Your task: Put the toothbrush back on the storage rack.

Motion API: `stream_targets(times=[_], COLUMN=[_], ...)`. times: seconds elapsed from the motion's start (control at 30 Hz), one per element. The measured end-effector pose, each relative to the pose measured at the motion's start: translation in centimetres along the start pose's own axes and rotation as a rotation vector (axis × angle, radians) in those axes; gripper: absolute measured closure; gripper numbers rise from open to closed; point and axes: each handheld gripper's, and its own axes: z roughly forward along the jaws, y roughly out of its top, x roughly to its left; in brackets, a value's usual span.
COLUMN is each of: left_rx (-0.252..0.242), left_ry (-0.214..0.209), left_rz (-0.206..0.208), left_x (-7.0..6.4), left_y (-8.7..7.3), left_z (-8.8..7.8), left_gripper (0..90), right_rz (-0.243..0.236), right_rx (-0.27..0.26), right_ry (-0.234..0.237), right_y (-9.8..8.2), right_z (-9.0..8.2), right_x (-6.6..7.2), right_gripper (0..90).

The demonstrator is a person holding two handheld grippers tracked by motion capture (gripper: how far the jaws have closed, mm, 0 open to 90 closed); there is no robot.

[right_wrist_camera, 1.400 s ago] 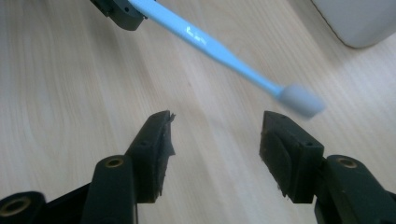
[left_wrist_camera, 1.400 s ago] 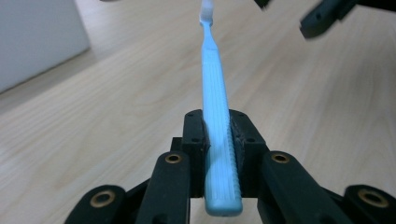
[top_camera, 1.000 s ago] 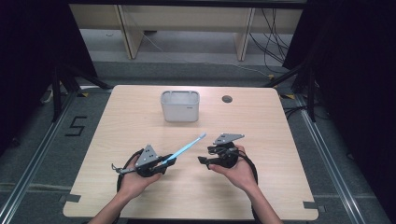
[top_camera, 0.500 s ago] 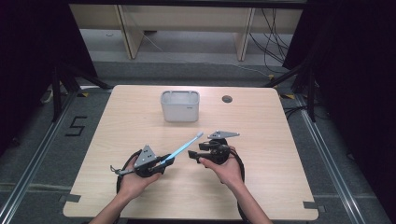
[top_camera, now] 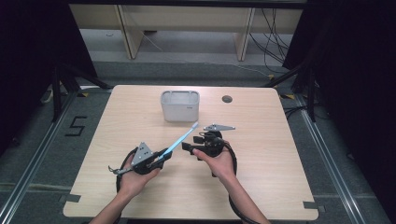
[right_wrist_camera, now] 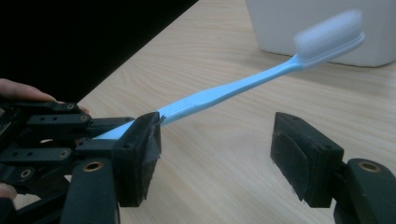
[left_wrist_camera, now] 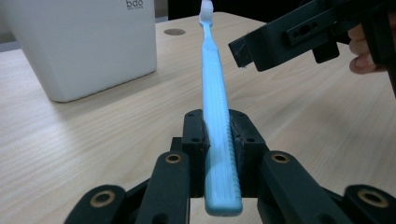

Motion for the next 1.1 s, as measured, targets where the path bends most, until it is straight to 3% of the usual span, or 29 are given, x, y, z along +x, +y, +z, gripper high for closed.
stream_targets(times=[0.1,0.2,0.23,0.4,0.47,0.6,0.63,0.8,0.87,0.97,1.0,1.03,1.1], left_rx=[-0.009,-0.016,-0.021,-0.029,-0.032,-0.042,-0.043,-0.05,-0.053,-0.056,-0.056,-0.06,-0.063], left_ry=[0.004,0.007,0.009,0.023,0.024,0.025,0.028,0.028,0.028,0.025,0.024,0.021,0.02], left_rz=[-0.002,-0.001,0.0,0.002,0.0,0.003,0.003,0.005,0.005,0.006,0.004,0.004,0.003], left_x=[0.0,0.0,0.0,-0.1,-0.2,-0.2,-0.3,-0.4,-0.5,-0.6,-0.6,-0.7,-0.8], left_y=[0.2,0.3,0.3,0.6,0.6,0.7,0.8,0.9,0.9,0.9,0.9,0.9,0.9], left_z=[0.2,0.2,0.3,0.2,0.2,0.3,0.2,0.2,0.2,0.3,0.3,0.4,0.4], left_gripper=[77.9,77.9,77.9,77.9,77.9,77.9,77.9,77.9,77.9,77.9,77.9,77.9,77.9], right_rz=[0.029,0.002,0.028,0.011,0.039,0.031,0.053,0.053,0.075,0.114,0.114,0.084,0.086], right_rx=[-0.013,-0.027,-0.025,-0.039,-0.038,-0.045,-0.045,-0.062,-0.063,-0.073,-0.073,-0.089,-0.091], right_ry=[0.027,0.035,0.033,0.036,0.025,0.033,0.037,0.037,0.035,0.057,0.057,0.056,0.052], right_y=[0.6,1.0,1.1,1.5,1.5,1.7,1.8,1.9,2.0,2.2,2.2,2.2,2.2], right_z=[0.5,0.8,0.8,1.3,1.4,1.5,1.6,1.9,1.9,2.0,2.0,2.2,2.2], right_x=[0.3,0.3,0.5,0.4,0.5,0.5,0.5,0.3,0.4,0.6,0.6,0.3,0.3], right_gripper=[34.1,33.9,33.9,33.7,33.5,33.3,33.1,33.0,33.2,38.0,38.0,44.5,47.1])
